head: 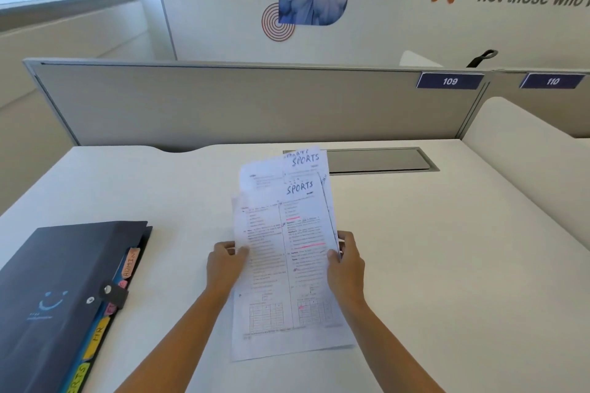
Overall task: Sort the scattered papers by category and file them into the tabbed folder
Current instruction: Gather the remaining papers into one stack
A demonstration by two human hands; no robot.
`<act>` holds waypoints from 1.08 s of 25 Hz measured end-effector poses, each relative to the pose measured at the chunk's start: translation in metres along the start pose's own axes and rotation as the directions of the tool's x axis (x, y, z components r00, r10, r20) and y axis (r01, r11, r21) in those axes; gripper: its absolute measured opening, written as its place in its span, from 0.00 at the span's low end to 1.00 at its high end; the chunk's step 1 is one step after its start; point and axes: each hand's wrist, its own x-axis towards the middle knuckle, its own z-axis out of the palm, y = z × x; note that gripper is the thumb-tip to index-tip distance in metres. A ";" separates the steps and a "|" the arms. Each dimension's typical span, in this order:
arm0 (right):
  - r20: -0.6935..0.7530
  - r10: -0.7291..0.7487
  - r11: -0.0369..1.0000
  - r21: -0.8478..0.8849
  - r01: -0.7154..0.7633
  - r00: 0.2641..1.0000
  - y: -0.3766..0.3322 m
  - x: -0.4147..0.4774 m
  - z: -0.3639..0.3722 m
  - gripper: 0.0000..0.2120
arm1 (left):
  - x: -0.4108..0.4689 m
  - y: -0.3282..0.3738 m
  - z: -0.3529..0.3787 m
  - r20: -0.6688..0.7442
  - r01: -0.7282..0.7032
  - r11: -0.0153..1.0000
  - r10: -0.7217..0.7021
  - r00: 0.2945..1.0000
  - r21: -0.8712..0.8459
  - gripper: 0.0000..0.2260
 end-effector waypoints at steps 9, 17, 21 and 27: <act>-0.104 -0.330 0.906 0.245 0.345 0.938 -0.065 -0.003 -0.016 0.06 | -0.052 0.100 -0.054 -0.333 -0.512 0.829 0.429 0.840 -0.225 0.05; -0.081 -0.361 0.834 0.417 0.361 0.929 -0.057 -0.023 -0.017 0.12 | -0.088 0.099 -0.050 -0.421 -0.561 0.778 0.425 0.801 -0.283 0.12; -0.056 -0.383 0.847 0.378 0.375 0.922 -0.059 -0.028 -0.015 0.06 | -0.093 0.091 -0.049 -0.397 -0.555 0.783 0.431 0.810 -0.281 0.11; -0.093 -0.440 0.857 0.254 0.449 0.893 -0.055 -0.038 -0.020 0.08 | -0.101 0.080 -0.053 -0.438 -0.550 0.773 0.394 0.808 -0.318 0.16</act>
